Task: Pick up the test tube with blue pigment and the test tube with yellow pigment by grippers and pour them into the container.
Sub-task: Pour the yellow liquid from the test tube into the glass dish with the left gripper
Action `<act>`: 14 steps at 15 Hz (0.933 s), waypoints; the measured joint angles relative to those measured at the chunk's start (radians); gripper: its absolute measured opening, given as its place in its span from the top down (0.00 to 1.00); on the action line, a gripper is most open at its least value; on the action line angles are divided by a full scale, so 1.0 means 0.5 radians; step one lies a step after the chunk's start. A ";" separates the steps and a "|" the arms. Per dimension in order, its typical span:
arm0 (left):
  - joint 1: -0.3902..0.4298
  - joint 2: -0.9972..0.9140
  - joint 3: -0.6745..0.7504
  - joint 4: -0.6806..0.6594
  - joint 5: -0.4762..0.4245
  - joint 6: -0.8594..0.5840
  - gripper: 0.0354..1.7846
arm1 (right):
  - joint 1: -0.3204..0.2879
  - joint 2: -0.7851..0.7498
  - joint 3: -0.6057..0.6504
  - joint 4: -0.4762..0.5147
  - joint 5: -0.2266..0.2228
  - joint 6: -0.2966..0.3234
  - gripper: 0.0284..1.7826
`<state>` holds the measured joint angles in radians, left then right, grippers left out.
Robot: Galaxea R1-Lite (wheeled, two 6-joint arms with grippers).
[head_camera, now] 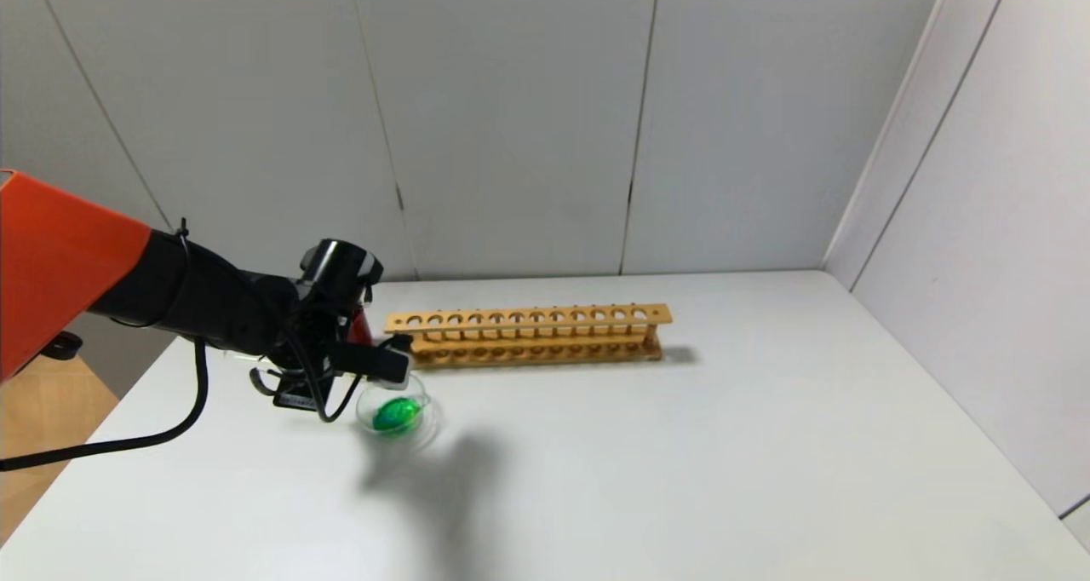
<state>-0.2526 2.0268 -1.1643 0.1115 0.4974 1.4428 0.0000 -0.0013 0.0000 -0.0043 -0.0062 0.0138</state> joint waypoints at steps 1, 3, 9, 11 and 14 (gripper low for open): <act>-0.008 0.000 0.000 0.002 0.028 0.009 0.84 | 0.000 0.000 0.000 0.000 0.001 0.000 0.02; -0.018 0.000 0.000 0.001 0.066 0.049 0.84 | 0.000 0.000 0.000 0.000 0.000 0.000 0.02; -0.045 0.003 -0.020 0.003 0.186 0.139 0.84 | 0.000 0.000 0.000 0.001 0.001 0.000 0.02; -0.047 0.008 -0.033 0.003 0.244 0.175 0.84 | 0.000 0.000 0.000 0.000 0.000 -0.001 0.02; -0.062 0.022 -0.040 0.009 0.253 0.180 0.84 | 0.000 0.000 0.000 0.001 0.000 -0.001 0.02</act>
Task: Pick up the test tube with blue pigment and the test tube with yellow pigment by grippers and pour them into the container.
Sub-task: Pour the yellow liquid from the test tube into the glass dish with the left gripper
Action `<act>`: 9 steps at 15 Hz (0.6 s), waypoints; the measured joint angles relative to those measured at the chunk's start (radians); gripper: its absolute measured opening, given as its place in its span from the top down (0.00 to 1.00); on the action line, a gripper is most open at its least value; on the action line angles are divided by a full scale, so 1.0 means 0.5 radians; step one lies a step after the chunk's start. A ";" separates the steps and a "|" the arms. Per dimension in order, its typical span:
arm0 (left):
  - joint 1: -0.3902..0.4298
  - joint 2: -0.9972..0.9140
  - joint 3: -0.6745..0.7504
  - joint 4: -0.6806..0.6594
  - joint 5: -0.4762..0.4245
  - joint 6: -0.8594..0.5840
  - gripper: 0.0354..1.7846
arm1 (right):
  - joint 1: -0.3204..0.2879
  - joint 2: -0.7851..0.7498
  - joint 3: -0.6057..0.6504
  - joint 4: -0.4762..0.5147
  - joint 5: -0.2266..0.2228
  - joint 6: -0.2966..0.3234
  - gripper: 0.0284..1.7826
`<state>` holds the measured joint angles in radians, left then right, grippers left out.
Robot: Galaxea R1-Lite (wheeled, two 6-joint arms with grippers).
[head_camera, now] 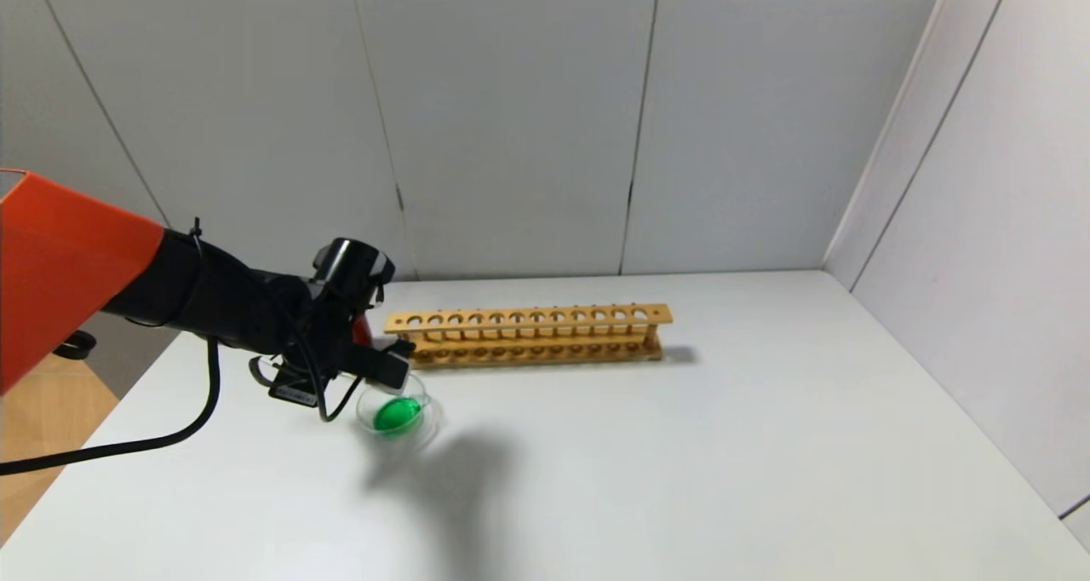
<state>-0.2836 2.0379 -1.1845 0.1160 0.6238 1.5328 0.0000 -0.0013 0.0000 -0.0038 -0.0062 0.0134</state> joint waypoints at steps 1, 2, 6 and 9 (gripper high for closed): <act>-0.007 0.009 -0.006 -0.001 0.000 -0.001 0.84 | 0.000 0.000 0.000 -0.001 0.000 0.001 0.02; -0.017 0.019 -0.011 -0.002 -0.001 -0.001 0.84 | 0.000 0.000 0.000 -0.001 0.001 0.001 0.02; -0.043 0.036 -0.019 -0.001 0.000 0.001 0.84 | 0.000 0.000 0.000 -0.001 0.001 0.000 0.02; -0.062 0.039 -0.029 0.000 0.057 0.057 0.84 | 0.000 0.000 0.000 -0.001 0.001 0.000 0.02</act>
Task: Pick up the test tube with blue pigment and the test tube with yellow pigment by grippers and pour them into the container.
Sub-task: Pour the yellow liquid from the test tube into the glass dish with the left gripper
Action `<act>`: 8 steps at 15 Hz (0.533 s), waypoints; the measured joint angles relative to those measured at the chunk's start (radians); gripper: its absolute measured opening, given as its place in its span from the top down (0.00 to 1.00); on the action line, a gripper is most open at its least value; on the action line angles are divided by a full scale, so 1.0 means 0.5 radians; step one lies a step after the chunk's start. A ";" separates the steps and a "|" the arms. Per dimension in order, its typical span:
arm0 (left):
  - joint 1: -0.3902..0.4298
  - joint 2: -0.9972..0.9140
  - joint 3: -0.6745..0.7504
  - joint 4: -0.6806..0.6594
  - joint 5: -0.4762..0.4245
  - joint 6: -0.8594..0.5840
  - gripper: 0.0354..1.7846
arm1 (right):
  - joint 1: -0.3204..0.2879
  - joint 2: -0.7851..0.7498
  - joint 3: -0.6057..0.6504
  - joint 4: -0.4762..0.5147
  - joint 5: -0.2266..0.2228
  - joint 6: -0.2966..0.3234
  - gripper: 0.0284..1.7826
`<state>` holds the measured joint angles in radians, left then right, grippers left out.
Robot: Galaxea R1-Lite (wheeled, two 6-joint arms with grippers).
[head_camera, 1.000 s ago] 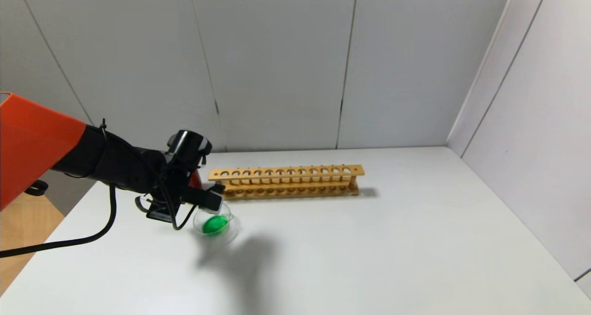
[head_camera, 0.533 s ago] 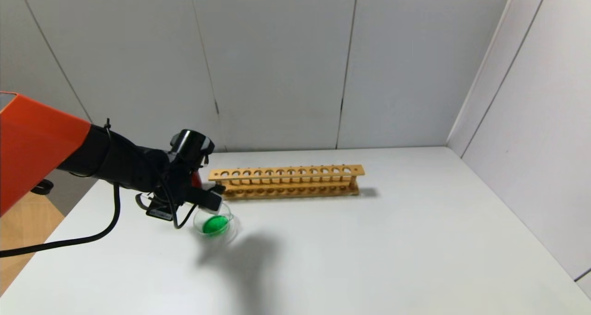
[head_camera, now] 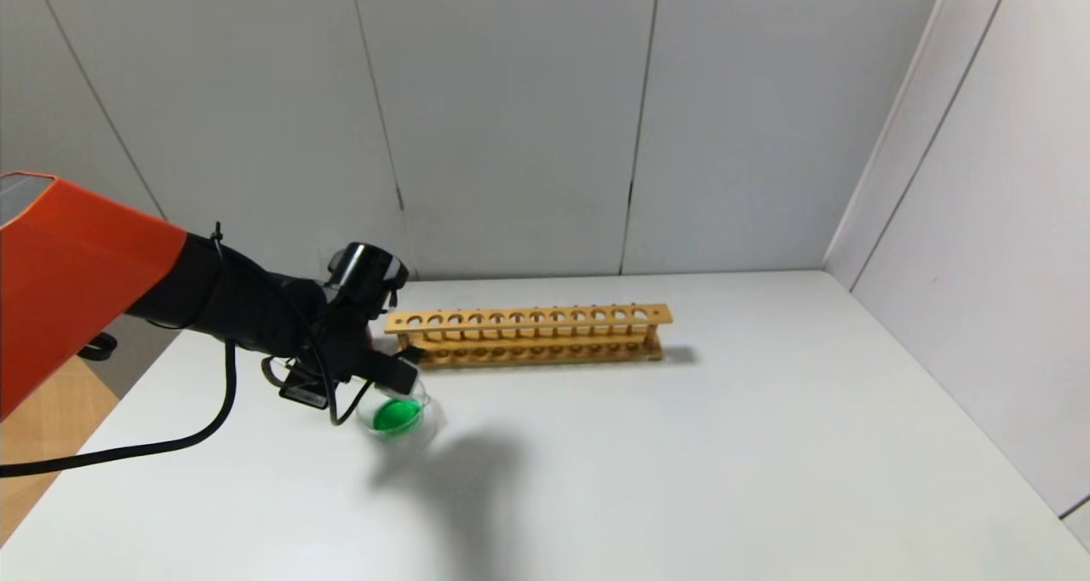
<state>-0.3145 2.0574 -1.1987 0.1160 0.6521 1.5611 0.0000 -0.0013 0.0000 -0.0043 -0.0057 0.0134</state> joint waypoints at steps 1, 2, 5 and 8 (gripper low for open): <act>-0.014 0.000 -0.011 0.001 0.026 0.010 0.84 | 0.000 0.000 0.000 0.000 0.000 0.000 0.02; -0.030 0.000 -0.020 0.002 0.037 0.020 0.84 | 0.000 0.000 0.000 0.000 0.000 0.001 0.02; -0.054 -0.003 -0.034 0.015 0.091 0.050 0.84 | 0.000 0.000 0.000 0.000 0.000 0.000 0.02; -0.075 0.005 -0.039 0.030 0.116 0.073 0.84 | 0.000 0.000 0.000 0.001 0.000 0.001 0.02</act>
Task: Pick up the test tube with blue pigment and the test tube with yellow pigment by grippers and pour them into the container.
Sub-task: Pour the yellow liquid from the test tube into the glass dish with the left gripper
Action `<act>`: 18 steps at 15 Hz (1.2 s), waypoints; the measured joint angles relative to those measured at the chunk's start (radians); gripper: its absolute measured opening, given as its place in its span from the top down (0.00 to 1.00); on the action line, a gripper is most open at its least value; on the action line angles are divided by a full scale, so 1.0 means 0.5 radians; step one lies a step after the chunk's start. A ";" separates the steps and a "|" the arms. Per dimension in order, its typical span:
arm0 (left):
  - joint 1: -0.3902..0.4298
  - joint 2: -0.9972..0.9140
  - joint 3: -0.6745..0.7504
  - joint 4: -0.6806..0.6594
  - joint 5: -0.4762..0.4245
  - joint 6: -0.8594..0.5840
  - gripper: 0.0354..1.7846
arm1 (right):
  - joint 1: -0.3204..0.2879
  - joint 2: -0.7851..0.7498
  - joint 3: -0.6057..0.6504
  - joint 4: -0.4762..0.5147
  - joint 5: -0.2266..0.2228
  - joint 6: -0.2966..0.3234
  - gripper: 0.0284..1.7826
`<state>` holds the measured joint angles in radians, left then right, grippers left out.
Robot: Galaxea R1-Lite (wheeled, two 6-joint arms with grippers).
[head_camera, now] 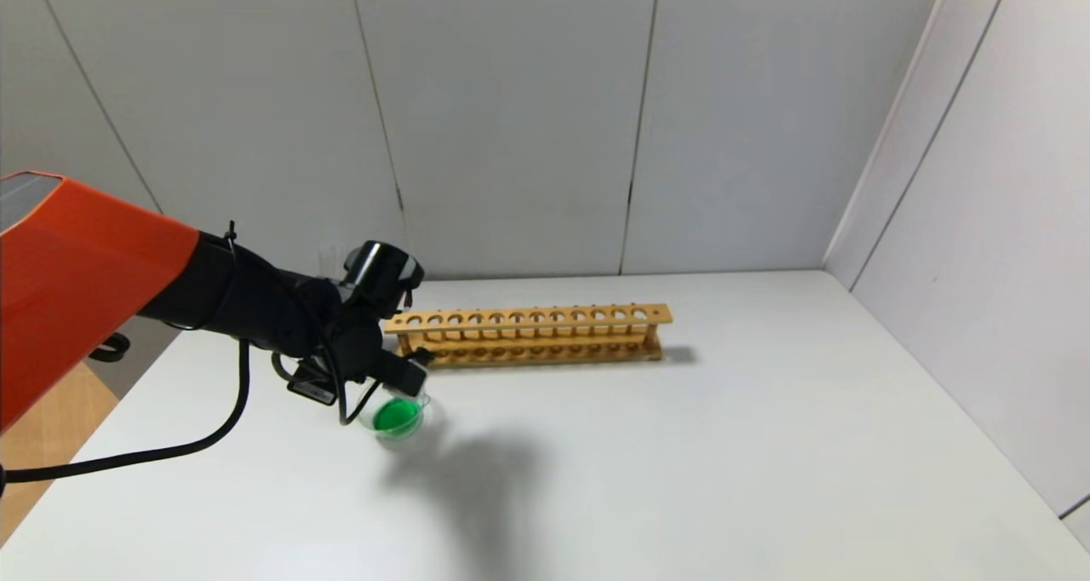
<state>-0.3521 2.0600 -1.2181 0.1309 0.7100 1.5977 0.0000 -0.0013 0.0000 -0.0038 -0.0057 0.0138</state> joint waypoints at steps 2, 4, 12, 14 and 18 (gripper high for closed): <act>-0.011 0.003 -0.011 0.015 0.028 0.018 0.84 | 0.000 0.000 0.000 -0.001 0.000 -0.001 0.02; -0.026 0.003 -0.023 0.028 0.060 0.055 0.84 | 0.000 0.000 0.000 0.000 -0.001 -0.001 0.02; -0.063 0.003 -0.080 0.228 0.134 0.102 0.84 | 0.000 0.000 0.000 0.000 0.000 0.000 0.02; -0.080 0.005 -0.102 0.260 0.194 0.106 0.84 | 0.000 0.000 0.000 -0.001 -0.001 -0.001 0.02; -0.093 0.019 -0.116 0.256 0.205 0.094 0.84 | 0.000 0.000 0.000 -0.001 0.000 0.000 0.02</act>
<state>-0.3987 2.0696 -1.2762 0.2587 0.8126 1.6447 0.0000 -0.0013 0.0000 -0.0043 -0.0057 0.0138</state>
